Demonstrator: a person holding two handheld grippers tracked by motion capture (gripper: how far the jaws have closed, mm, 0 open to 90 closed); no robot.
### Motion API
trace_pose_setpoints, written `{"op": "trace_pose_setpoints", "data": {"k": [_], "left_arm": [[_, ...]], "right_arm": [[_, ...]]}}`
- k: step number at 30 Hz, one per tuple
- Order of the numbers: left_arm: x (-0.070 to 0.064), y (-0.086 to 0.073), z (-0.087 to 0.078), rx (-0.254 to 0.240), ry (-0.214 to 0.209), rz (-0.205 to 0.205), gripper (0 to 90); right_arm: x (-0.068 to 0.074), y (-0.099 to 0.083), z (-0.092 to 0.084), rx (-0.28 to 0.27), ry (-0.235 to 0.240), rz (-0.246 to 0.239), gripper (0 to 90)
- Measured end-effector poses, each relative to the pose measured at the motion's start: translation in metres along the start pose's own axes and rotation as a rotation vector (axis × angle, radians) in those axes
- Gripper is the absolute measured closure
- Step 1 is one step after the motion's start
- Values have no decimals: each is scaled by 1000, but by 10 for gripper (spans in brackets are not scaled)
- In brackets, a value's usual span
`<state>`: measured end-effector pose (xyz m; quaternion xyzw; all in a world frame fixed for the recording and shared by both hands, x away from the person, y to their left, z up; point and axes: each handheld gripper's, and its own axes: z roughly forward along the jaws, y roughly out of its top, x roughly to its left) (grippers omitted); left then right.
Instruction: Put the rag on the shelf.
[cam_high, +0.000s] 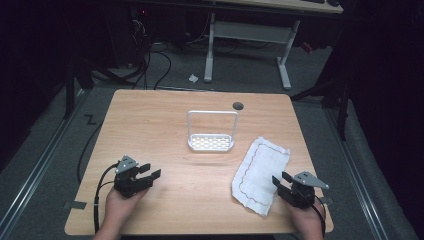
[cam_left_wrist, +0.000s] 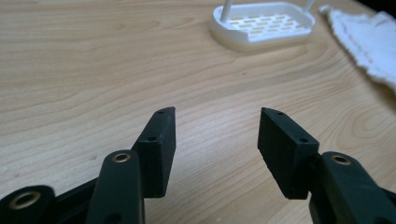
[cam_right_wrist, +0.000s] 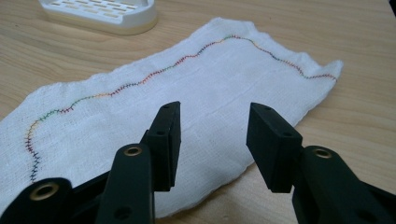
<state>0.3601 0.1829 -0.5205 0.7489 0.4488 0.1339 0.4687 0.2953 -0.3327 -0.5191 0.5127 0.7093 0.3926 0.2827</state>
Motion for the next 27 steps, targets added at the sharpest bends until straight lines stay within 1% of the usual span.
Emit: {"op": "trace_pose_setpoints", "data": {"k": [2, 4, 5, 8, 12, 13, 15, 16, 17, 18, 21, 23, 24, 25, 27], "left_arm": [[0, 0, 2, 13, 18, 20, 472], [1, 0, 3, 7, 14, 4, 472], [1, 0, 3, 1, 16, 4, 471], [0, 0, 5, 10, 25, 15, 471], [-1, -1, 7, 21, 29, 17, 465], [-1, -1, 7, 22, 29, 16, 464], [0, -2, 8, 25, 21, 5, 464], [0, -3, 9, 28, 18, 0, 464], [1, -3, 10, 30, 17, -5, 465], [1, -3, 10, 30, 17, -7, 465], [2, -2, 9, 26, 17, -11, 464], [2, -3, 8, 21, 13, -12, 466], [2, -3, 7, 19, 11, -16, 473], [3, -3, 7, 14, 1, -27, 481], [3, -3, 7, 14, -11, -33, 485]], "right_arm": [[0, -3, 1, 10, -4, -6, 576], [-1, -4, 1, 16, -2, -1, 581], [-3, -4, 1, 14, -2, 0, 583], [-5, -5, -1, 3, 8, 12, 583], [-4, -3, -1, -4, 18, 9, 600], [-5, -1, 0, -8, 24, 7, 629], [-6, 7, 4, -1, 53, 7, 800], [-6, 12, 8, 4, 55, -11, 864], [-6, 16, 12, 14, 51, -28, 900], [-7, 21, 19, 26, 45, -45, 900], [-14, 31, 45, 69, 22, -29, 900], [-21, 32, 65, 126, -8, -18, 900], [-22, 30, 69, 148, -7, -16, 900], [-22, 28, 73, 147, -1, -18, 900], [-20, 28, 72, 149, 8, -22, 900]]}}
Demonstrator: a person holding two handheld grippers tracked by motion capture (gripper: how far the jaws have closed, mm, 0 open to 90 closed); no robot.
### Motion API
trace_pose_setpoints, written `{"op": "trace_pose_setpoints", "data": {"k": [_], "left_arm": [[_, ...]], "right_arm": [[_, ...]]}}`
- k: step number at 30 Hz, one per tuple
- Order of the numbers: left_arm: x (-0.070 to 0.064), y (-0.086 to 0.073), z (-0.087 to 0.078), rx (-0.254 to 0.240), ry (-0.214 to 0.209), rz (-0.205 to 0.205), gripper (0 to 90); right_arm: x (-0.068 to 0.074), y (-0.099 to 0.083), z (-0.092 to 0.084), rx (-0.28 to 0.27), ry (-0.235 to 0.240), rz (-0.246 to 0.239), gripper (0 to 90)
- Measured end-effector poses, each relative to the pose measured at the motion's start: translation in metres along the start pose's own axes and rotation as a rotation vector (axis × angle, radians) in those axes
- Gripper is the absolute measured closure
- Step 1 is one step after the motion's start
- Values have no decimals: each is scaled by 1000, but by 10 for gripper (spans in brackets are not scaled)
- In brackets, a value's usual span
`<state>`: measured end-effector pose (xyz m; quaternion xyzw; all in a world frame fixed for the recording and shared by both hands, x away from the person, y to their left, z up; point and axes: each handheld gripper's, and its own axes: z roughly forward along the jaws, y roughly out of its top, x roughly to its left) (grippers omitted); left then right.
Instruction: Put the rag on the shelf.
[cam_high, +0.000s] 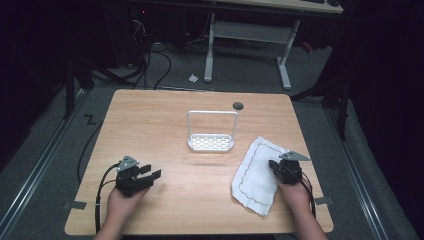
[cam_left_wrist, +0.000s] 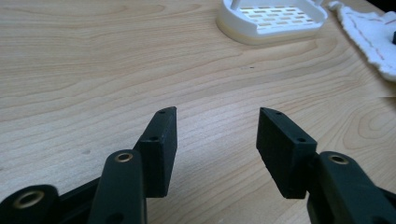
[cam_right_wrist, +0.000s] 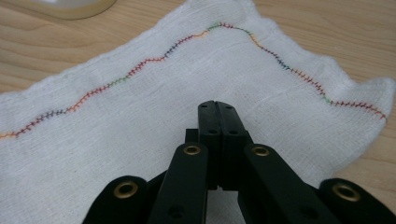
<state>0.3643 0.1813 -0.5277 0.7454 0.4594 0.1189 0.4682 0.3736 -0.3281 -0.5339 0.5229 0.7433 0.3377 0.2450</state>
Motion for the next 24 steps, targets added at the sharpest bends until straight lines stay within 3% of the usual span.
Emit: {"op": "trace_pose_setpoints", "data": {"k": [3, 11, 16, 24], "left_arm": [[-2, 0, 2, 7, -5, 3, 484], [-11, 0, 4, 8, -16, 19, 487], [-19, 0, 9, 19, -29, 35, 538], [-37, 0, 16, 37, -78, 63, 608]], "right_arm": [[10, -5, -4, -5, 52, -33, 900], [43, -13, -12, -9, 109, -122, 900], [60, -12, -12, -1, 165, -155, 900], [100, -9, -9, 8, 265, -229, 900]]}}
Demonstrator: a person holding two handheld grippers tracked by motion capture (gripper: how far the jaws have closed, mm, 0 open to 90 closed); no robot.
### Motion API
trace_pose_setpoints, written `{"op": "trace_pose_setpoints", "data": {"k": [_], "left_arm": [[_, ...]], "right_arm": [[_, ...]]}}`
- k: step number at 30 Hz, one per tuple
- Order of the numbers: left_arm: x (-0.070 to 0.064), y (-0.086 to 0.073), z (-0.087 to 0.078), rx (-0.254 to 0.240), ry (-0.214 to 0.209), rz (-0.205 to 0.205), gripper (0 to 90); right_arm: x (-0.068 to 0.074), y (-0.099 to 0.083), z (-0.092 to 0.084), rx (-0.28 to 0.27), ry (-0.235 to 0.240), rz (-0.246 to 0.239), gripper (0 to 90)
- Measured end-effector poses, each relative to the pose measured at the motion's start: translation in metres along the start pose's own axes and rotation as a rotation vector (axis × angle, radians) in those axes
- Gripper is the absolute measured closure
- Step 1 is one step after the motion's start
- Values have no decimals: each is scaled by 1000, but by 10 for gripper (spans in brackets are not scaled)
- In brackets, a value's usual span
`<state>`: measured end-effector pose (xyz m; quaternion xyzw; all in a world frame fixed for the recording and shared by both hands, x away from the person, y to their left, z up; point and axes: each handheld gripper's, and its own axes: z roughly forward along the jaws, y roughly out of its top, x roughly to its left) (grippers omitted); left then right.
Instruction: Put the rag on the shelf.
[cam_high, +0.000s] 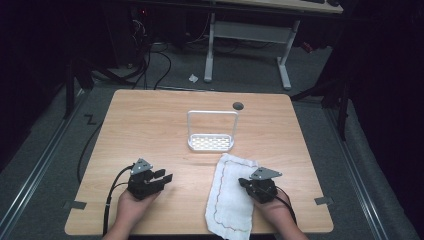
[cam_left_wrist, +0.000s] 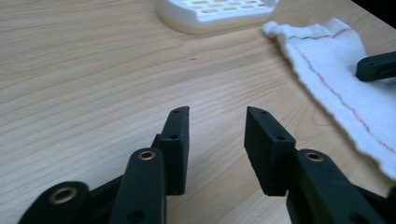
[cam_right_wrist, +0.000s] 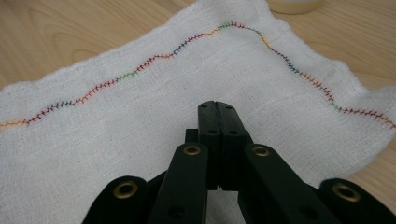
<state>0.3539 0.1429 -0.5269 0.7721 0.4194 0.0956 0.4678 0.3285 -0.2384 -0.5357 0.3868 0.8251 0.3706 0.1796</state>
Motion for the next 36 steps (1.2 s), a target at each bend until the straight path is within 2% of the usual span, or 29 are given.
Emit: {"op": "trace_pose_setpoints", "data": {"k": [5, 10, 15, 17, 19, 21, 24, 26, 30, 33, 36], "left_arm": [[-15, 0, 8, 27, -32, 41, 629], [-27, -2, 18, 53, -37, 77, 591], [-34, -3, 24, 50, -37, 77, 521], [-34, -1, 28, 42, -28, 57, 491], [-34, 2, 33, 30, -13, 42, 459], [-35, 7, 41, 36, -4, 28, 450], [-39, 14, 54, 54, 25, 33, 440], [-42, 16, 63, 83, 38, 41, 500], [-49, 16, 68, 69, 71, 31, 535], [-54, 13, 69, 56, 115, 68, 617], [-58, 12, 70, 62, 97, 64, 751]], "right_arm": [[25, 8, 10, 4, 55, -45, 900], [50, 17, 20, 1, 85, -111, 900], [65, 21, 24, 1, 103, -152, 900], [67, 21, 25, 1, 102, -163, 900], [66, 21, 24, -1, 104, -167, 864], [63, 21, 21, -12, 103, -152, 829], [51, 19, 12, -40, 78, -112, 801], [42, 17, 7, -60, 60, -82, 778], [30, 14, 0, -79, 35, -49, 726], [24, 13, -2, -92, 25, -30, 698], [20, 13, -2, -100, 21, -15, 658]]}}
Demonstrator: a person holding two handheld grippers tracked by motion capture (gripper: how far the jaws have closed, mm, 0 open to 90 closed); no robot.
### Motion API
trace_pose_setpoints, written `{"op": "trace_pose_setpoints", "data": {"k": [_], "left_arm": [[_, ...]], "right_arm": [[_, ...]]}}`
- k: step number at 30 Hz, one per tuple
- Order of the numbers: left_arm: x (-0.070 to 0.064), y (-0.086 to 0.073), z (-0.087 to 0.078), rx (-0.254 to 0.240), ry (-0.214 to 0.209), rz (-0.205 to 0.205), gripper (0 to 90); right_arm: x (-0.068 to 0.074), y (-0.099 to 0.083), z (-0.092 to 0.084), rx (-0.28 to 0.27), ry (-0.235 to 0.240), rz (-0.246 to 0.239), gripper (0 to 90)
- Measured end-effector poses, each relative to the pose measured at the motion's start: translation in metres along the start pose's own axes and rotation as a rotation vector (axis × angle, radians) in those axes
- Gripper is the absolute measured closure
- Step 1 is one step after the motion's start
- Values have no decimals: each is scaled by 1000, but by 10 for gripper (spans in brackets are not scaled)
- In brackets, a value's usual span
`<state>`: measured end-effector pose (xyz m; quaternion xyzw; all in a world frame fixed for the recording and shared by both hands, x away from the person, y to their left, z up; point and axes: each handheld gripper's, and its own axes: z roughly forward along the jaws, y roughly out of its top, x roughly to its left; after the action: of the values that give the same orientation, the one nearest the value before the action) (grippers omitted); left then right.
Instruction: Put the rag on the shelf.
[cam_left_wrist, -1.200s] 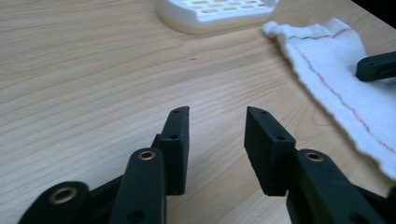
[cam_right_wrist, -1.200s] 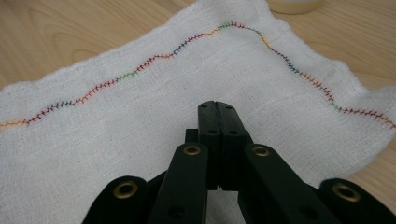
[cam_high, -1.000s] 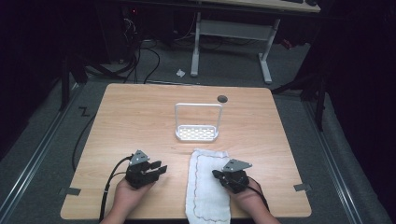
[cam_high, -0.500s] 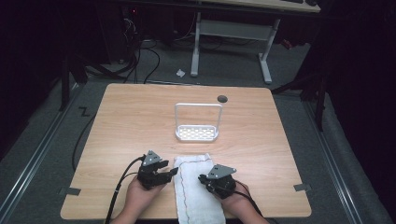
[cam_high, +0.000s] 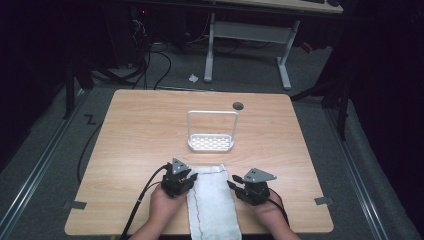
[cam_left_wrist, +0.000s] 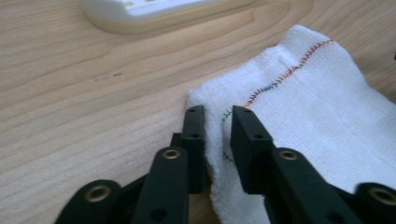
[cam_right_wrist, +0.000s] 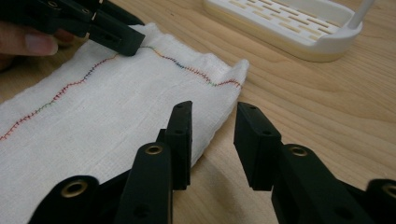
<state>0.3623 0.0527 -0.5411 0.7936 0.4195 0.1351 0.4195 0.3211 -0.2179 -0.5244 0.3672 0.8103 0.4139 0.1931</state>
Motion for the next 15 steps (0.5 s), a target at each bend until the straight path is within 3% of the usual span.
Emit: {"op": "trace_pose_setpoints", "data": {"k": [7, 11, 13, 15], "left_arm": [[6, 0, 0, 4, -50, -45, 824], [7, 0, 0, 5, -60, -57, 827], [8, 0, 0, 4, -63, -59, 827], [8, 0, 0, 4, -67, -65, 827]], "right_arm": [[-3, 7, 9, 4, 18, 49, 568], [-6, 19, 28, 35, -12, 64, 603], [-12, 24, 41, 48, -11, 126, 605], [-14, 27, 49, 57, -12, 143, 604]]}}
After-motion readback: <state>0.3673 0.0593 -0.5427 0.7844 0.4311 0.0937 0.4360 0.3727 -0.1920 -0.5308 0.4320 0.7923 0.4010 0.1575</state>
